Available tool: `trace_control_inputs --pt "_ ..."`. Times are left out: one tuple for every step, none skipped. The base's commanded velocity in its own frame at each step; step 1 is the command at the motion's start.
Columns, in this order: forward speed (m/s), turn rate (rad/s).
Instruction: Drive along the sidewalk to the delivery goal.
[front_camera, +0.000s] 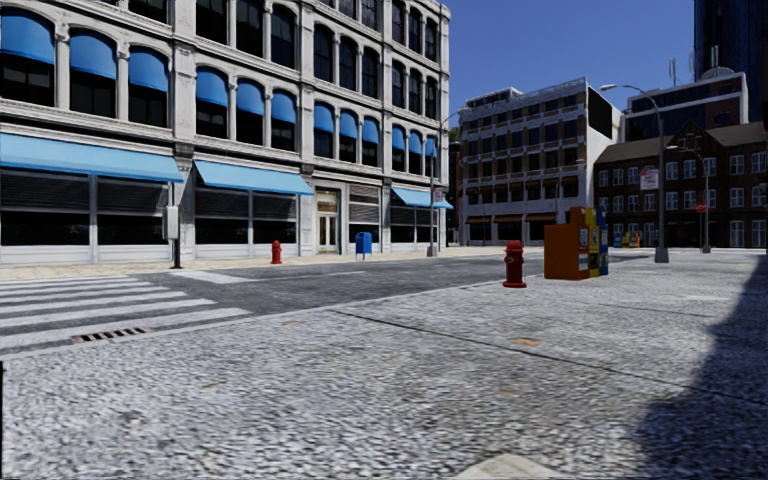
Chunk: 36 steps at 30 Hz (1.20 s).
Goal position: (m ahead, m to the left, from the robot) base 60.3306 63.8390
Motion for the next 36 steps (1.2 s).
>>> trace_control_inputs --pt "2.00 0.31" --pt "2.00 0.31" --pt "2.00 0.18" --pt "2.00 0.09" --pt "2.00 0.05" --pt "2.00 0.04" --pt "2.00 0.16" --pt "2.00 0.16" --pt "2.00 0.59" --pt "2.00 0.78" --pt "2.00 0.97" --pt "2.00 0.97" --pt "2.00 1.08" --pt "2.00 1.13" --pt "2.00 1.15" --pt "2.00 1.16" --pt "2.00 1.16" --pt "2.00 1.16" --pt "2.00 1.16" --pt "2.00 1.16" --pt "2.00 1.16" --pt "2.00 1.16" --pt "2.00 1.16" --pt "2.00 1.16" --pt "2.00 1.16" --pt "2.00 1.16" --pt "2.00 1.16" --pt "2.00 1.16" --pt "2.00 1.16" --pt "2.00 0.96" --pt "2.00 0.00" --pt "2.00 0.00" --pt "2.00 0.00" --pt "2.00 0.00" --pt "2.00 0.00" --pt "2.00 0.00"
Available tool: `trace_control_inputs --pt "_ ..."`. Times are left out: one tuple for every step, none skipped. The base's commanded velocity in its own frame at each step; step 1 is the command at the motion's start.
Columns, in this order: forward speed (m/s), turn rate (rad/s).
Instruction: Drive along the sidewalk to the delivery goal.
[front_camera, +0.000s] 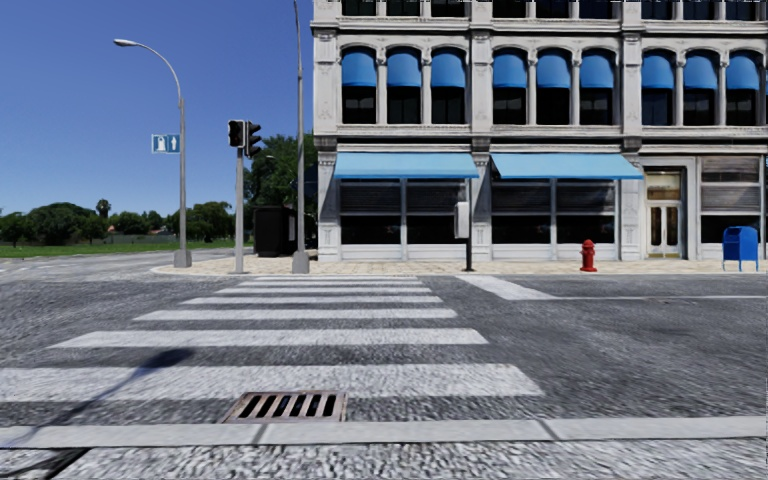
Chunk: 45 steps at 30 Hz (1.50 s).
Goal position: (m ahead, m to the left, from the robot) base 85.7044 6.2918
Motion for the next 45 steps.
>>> trace_control_inputs --pt "2.00 0.00" --pt "2.00 0.00" --pt "2.00 0.00" --pt "2.00 0.00" --pt "2.00 0.00" --pt "2.00 0.00" --pt "2.00 0.00" --pt "2.00 0.00" --pt "2.00 0.00" --pt "2.00 0.00" --pt "2.00 0.00" --pt "2.00 0.00" --pt "2.00 -0.71" --pt "2.00 -0.88" --pt "2.00 -0.88" --pt "2.00 -1.02" --pt "2.00 -1.20" --pt "2.00 -1.20" --pt "2.00 -1.20" --pt "2.00 -1.20" --pt "2.00 -0.80" --pt "2.00 -0.51" --pt "2.00 -0.08" --pt "2.00 -0.01" --pt "2.00 0.00" --pt "2.00 0.00" --pt "2.00 0.00" --pt "2.00 0.00" --pt "2.00 0.00" --pt "2.00 0.00" --pt "2.00 0.00" --pt "2.00 0.00" --pt "2.00 0.00" --pt "2.00 0.00" --pt "2.00 0.00" --pt "2.00 0.00" --pt "2.00 0.00" --pt "2.00 0.00" --pt "2.00 0.00" --pt "2.00 0.00" --pt "2.00 0.00" --pt "2.00 0.00" --pt "2.00 0.00" --pt "2.00 0.00" --pt "2.00 0.00"
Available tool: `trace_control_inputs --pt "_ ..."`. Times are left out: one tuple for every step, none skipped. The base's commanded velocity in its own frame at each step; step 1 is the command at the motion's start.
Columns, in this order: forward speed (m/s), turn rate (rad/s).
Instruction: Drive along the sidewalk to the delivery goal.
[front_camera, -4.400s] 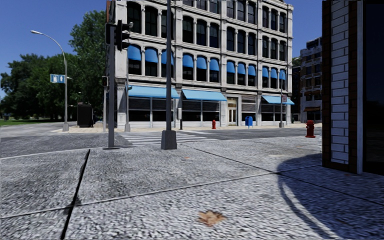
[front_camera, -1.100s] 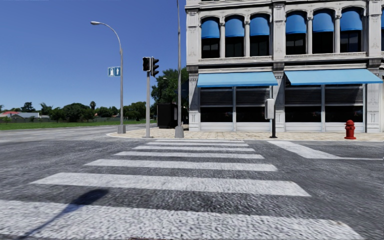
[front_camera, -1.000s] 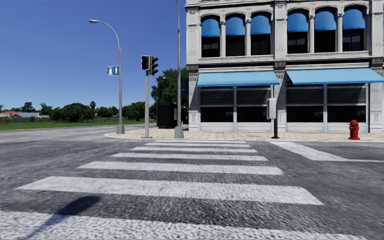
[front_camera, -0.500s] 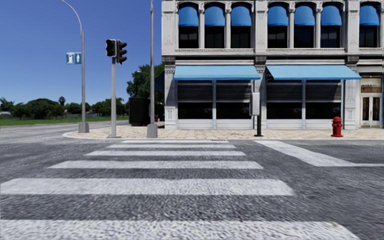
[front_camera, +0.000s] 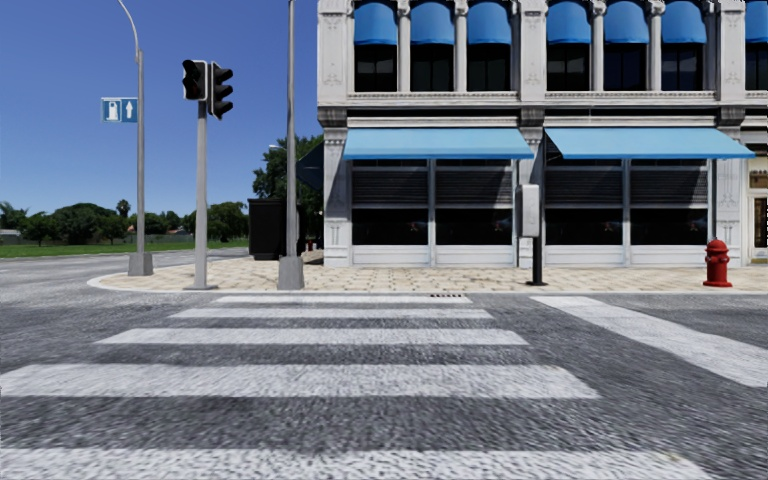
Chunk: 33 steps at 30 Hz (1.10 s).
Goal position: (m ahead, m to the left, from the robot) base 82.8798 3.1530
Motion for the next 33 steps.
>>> trace_control_inputs --pt "2.00 0.00" --pt "2.00 0.00" --pt "2.00 0.00" --pt "2.00 0.00" --pt "2.00 0.00" --pt "2.00 0.00" --pt "2.00 0.00" --pt "2.00 0.00" --pt "2.00 0.00" --pt "2.00 0.00" --pt "2.00 0.00" --pt "2.00 0.00" --pt "2.00 0.00" --pt "2.00 0.00" --pt "2.00 0.00" --pt "2.00 0.00" --pt "2.00 0.00" --pt "2.00 0.00" --pt "2.00 0.00" --pt "2.00 0.00" --pt "2.00 0.00" --pt "2.00 0.00" --pt "2.00 0.00" --pt "2.00 0.00" --pt "2.00 0.00" --pt "2.00 0.00" --pt "2.00 0.00" --pt "2.00 0.00" --pt "2.00 0.00" --pt "2.00 0.00" --pt "2.00 0.00" --pt "2.00 0.00" --pt "2.00 0.00"
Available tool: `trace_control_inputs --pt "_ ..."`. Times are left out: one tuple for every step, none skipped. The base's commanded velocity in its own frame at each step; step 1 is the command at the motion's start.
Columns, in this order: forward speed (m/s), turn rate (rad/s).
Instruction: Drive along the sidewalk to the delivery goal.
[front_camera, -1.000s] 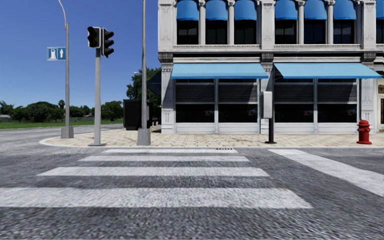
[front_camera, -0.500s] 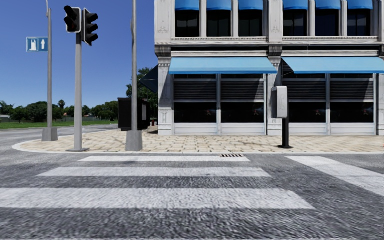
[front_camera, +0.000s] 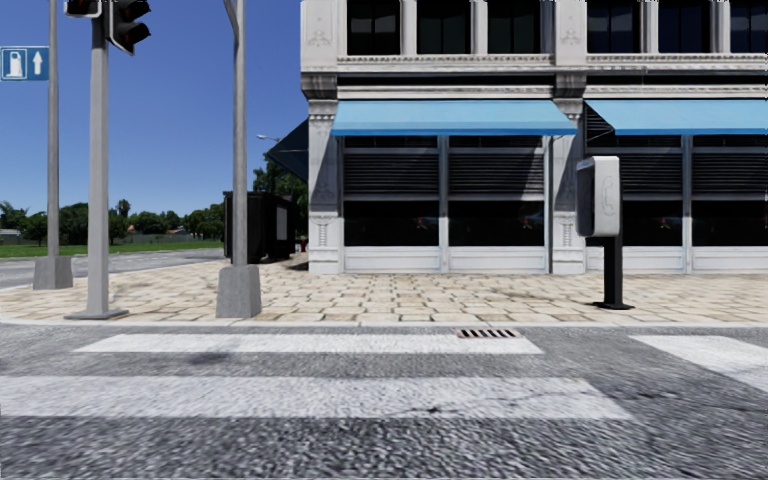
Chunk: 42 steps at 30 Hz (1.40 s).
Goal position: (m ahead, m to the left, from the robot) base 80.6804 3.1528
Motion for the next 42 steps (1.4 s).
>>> trace_control_inputs --pt "2.00 0.00" --pt "2.00 0.00" --pt "2.00 0.00" --pt "2.00 0.00" --pt "2.00 0.00" --pt "2.00 0.00" --pt "2.00 0.00" --pt "2.00 0.00" --pt "2.00 0.00" --pt "2.00 0.00" --pt "2.00 0.00" --pt "2.00 0.00" --pt "2.00 0.00" --pt "2.00 0.00" --pt "2.00 0.00" --pt "2.00 0.00" --pt "2.00 0.00" --pt "2.00 0.00" --pt "2.00 0.00" --pt "2.00 0.00" --pt "2.00 0.00" --pt "2.00 0.00" --pt "2.00 0.00" --pt "2.00 0.00" --pt "2.00 0.00" --pt "2.00 0.00" --pt "2.00 0.00" --pt "2.00 0.00" --pt "2.00 0.00" --pt "2.00 0.00" --pt "2.00 0.00" --pt "2.00 0.00" --pt "2.00 0.00" --pt "2.00 0.00" --pt "2.00 0.00" --pt "2.00 0.00" --pt "2.00 0.00" --pt "2.00 0.00" --pt "2.00 0.00" --pt "2.00 0.00" --pt "2.00 0.00" --pt "2.00 0.00"
